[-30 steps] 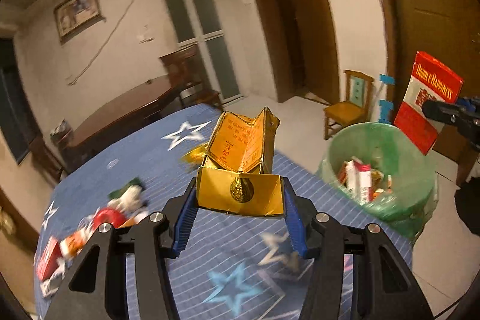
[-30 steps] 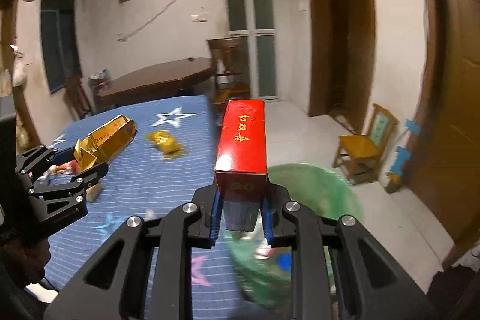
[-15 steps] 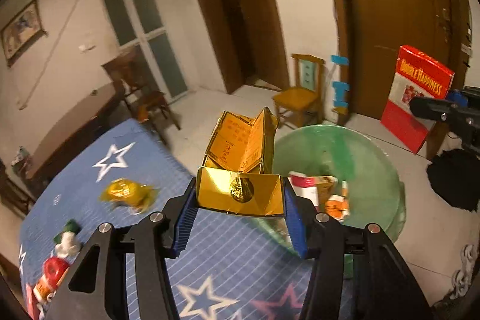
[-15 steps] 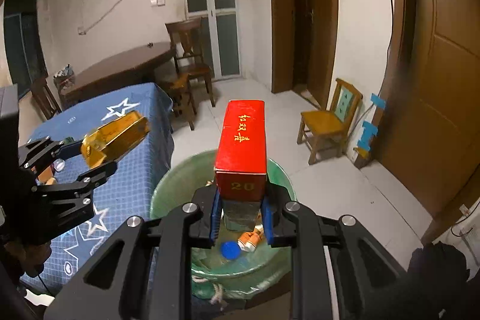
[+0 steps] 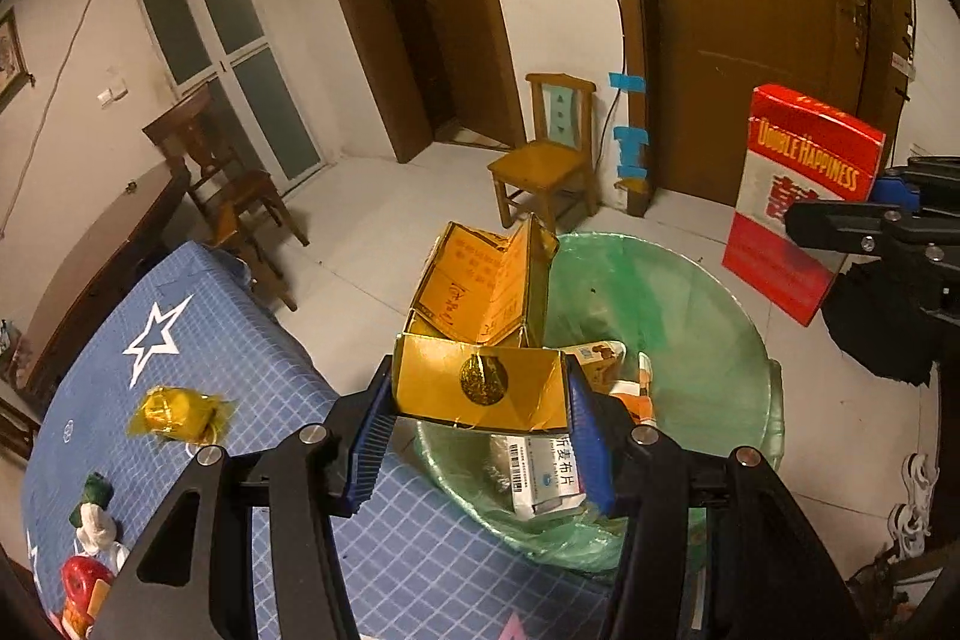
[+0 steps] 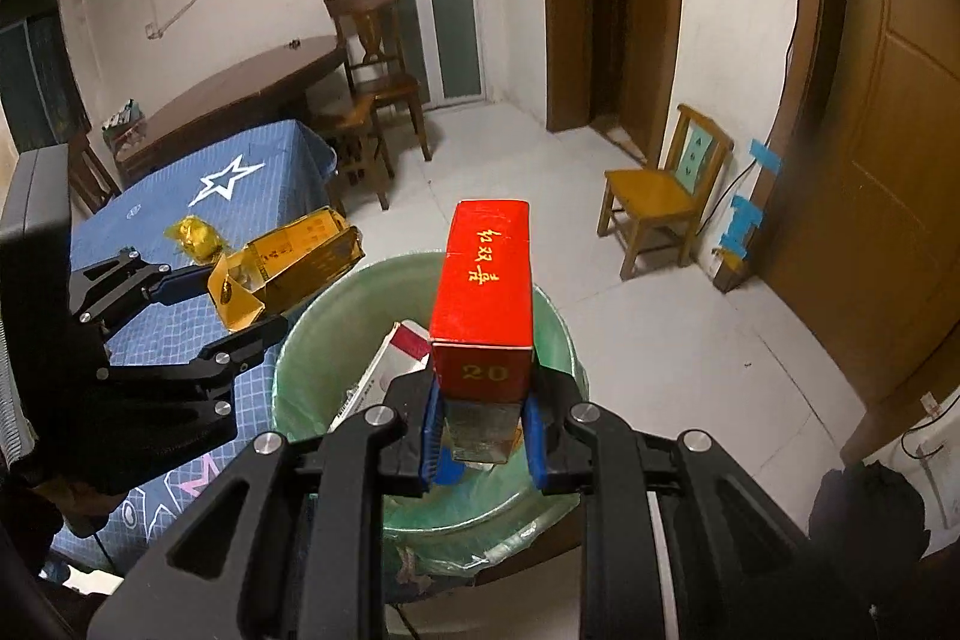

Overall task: Collect trash
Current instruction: 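Lower both tools into the bin and open them to drop the boxes, then move both open tools back over the table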

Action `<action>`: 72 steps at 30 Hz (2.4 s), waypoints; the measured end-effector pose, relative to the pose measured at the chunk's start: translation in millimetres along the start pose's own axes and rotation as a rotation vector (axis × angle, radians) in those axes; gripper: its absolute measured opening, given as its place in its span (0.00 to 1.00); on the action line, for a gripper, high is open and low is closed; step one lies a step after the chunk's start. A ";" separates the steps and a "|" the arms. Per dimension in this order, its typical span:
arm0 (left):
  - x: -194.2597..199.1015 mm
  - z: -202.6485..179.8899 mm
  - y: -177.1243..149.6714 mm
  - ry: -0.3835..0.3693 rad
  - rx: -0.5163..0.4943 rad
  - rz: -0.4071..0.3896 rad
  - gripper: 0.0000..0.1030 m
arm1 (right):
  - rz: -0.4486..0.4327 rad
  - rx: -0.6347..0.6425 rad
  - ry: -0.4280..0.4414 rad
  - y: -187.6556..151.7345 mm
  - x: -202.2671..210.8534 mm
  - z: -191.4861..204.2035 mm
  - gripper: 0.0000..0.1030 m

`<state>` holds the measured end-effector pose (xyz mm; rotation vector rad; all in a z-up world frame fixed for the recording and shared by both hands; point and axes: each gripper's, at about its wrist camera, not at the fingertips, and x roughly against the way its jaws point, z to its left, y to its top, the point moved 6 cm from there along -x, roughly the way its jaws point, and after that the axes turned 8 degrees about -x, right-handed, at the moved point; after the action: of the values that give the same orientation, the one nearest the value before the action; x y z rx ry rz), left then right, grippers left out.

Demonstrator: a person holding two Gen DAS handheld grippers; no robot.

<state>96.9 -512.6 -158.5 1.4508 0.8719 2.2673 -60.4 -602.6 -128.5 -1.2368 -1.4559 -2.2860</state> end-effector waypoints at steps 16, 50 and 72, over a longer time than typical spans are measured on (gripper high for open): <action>-24.1 5.9 -6.9 -0.022 -0.010 0.036 0.53 | 0.103 -0.044 0.063 4.9 -30.0 -0.9 0.20; -36.5 58.7 -17.7 -0.094 0.135 0.075 0.70 | 0.143 -0.026 0.093 16.3 -44.9 9.9 0.36; 72.5 131.6 -151.0 0.036 0.288 -0.003 0.74 | -0.106 0.218 0.243 -4.6 -16.7 156.5 0.37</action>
<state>173.7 -314.0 -164.0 1.5241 1.2541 2.2427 34.6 -477.8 -114.8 -0.8096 -1.6572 -2.1776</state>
